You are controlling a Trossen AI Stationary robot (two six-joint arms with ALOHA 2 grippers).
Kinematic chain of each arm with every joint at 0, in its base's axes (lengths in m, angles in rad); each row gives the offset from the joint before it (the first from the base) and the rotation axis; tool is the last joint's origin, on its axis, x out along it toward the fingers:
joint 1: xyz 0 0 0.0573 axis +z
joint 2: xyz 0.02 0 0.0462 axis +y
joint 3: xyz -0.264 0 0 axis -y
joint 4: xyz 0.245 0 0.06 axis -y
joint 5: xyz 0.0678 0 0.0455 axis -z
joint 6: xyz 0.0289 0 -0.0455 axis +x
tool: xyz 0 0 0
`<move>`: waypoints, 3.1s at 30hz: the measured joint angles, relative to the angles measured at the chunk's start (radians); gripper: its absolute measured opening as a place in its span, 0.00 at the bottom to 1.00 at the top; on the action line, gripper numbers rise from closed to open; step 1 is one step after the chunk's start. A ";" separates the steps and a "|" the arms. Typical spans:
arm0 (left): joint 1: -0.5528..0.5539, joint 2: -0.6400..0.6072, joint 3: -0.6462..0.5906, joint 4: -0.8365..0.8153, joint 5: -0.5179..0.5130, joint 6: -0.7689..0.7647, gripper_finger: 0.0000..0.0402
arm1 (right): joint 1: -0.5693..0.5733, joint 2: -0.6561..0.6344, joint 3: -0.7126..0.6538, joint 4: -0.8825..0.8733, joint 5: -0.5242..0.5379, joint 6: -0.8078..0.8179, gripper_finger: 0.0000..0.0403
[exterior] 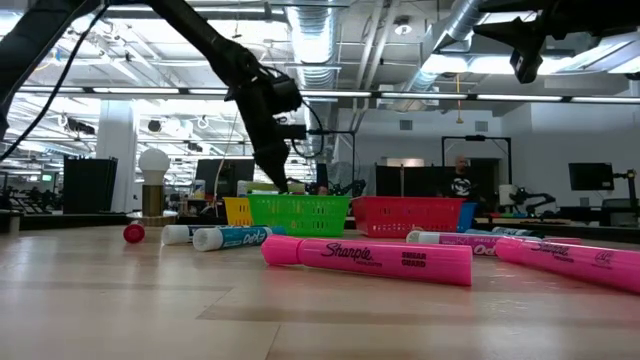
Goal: Pick & Place Markers
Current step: Put the green sharpie into the yellow bin, then put the pink sharpie into the yellow bin
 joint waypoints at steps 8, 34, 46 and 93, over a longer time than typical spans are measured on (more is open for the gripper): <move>0.022 0.025 0.000 -0.051 0.013 -0.001 0.21 | 0.000 0.000 0.000 0.000 0.000 0.000 0.28; 0.062 0.026 -0.100 0.000 0.099 -0.003 0.21 | 0.000 0.000 0.000 0.000 0.000 0.000 0.28; 0.062 0.026 -0.100 0.020 0.099 -0.002 0.26 | 0.000 0.000 0.000 0.000 0.000 0.001 0.28; -0.793 -0.501 -0.099 0.051 0.045 -0.761 0.51 | 0.000 0.000 0.000 0.000 0.000 0.001 0.28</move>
